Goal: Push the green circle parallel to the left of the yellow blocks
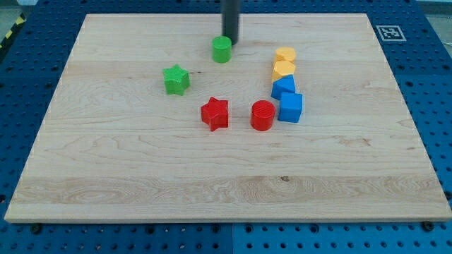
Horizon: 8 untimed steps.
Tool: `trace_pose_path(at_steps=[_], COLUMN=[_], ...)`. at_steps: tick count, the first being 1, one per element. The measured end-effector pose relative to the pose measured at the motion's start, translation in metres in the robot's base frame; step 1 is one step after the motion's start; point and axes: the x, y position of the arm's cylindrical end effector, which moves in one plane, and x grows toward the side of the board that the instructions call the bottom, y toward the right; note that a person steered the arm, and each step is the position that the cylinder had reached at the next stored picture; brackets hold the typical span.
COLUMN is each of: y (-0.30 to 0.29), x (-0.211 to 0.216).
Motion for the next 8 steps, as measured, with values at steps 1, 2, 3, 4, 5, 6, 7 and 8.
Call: trace_pose_path(at_steps=[1, 2, 3, 4, 5, 6, 7, 8], y=[-0.019, -0.019, -0.012, 0.004, 0.008, 0.008, 0.008, 0.009], x=[0.0, 0.0, -0.029, -0.026, -0.005, 0.019, 0.032, 0.032])
